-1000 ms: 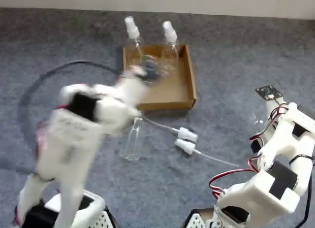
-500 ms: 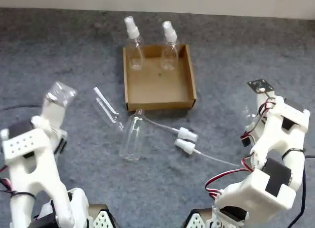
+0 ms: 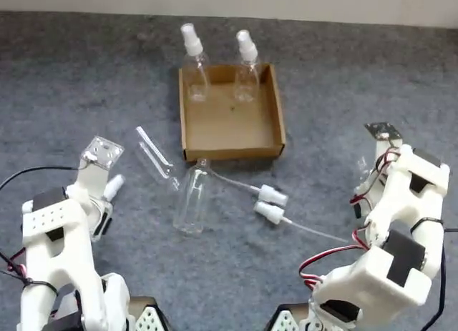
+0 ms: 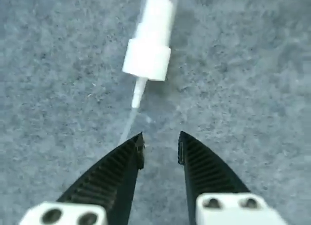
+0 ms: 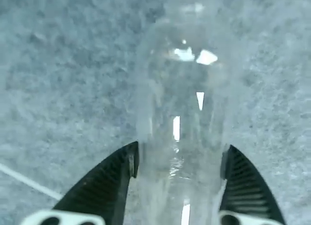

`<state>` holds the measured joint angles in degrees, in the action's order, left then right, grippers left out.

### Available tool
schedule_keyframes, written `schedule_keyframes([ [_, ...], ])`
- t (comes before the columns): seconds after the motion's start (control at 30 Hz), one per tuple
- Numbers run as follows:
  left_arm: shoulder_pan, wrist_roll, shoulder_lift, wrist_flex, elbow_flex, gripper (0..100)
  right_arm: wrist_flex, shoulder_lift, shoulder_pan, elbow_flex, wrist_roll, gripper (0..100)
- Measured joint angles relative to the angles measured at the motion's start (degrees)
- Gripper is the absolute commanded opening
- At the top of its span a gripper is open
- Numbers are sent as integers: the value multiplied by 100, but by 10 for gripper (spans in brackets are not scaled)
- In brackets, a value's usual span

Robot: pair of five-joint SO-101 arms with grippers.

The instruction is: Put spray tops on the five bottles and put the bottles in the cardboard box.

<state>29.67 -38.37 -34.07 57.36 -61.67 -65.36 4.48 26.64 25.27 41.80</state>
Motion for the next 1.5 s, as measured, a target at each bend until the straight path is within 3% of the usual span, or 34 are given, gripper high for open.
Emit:
schedule_keyframes([
  [0.17, 0, 440, 0, 0, 563, 105, 0, 0, 62, 9, 0, 221],
  [0.37, -44, 413, 0, 0, 686, 107, 0, 0, 132, 9, 220, 221],
  [0.53, -809, 246, 0, 9, 695, 169, 0, 0, 132, 9, 316, 221],
  [0.67, -1213, 62, 53, 18, 712, 155, 0, 0, 149, 9, 360, 221],
  [1.3, -1187, -88, 3719, 18, 3015, 114, 0, 0, 149, 9, 360, 218],
  [1.43, -1187, -88, 3868, 35, 3059, 0, 0, 0, 149, 9, 360, 218],
  [1.5, -1187, -88, 3868, 70, 3059, 5, 0, 0, 149, 9, 360, 218],
])
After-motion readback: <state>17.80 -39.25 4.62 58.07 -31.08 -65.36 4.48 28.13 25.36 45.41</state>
